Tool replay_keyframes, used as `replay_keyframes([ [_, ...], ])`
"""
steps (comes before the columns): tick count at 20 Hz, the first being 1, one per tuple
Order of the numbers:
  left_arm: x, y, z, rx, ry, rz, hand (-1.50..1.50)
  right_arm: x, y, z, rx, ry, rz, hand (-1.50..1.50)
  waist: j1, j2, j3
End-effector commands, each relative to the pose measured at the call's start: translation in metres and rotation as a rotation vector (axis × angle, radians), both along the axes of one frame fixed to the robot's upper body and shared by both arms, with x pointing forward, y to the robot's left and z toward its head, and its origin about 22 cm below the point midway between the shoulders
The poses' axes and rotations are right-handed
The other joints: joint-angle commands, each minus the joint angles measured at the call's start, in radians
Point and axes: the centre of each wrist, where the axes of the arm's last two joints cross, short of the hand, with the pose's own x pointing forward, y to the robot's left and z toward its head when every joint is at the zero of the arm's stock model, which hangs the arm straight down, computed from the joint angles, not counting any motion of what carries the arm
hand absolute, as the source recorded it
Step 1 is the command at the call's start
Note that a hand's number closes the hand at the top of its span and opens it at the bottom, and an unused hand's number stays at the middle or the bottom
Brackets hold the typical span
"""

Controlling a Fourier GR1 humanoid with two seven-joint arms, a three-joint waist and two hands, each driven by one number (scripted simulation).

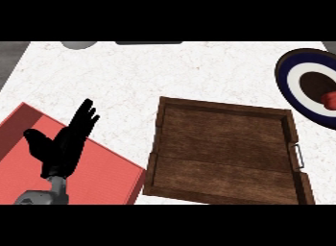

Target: Pick the bell pepper from the tray and place it in the plate

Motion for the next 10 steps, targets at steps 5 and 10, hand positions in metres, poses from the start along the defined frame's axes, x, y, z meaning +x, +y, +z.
replay_keyframes([
  [5,-0.032,0.003,-0.043,0.020,0.195,0.022,0.00,-0.053,-0.003,-0.045,-0.055,0.094,0.083,-1.50,0.005,0.011,-0.016],
  [10,-0.021,0.004,-0.037,0.004,0.196,0.044,0.00,-0.064,0.023,-0.068,-0.054,0.120,0.076,-1.50,-0.003,0.009,-0.018],
])
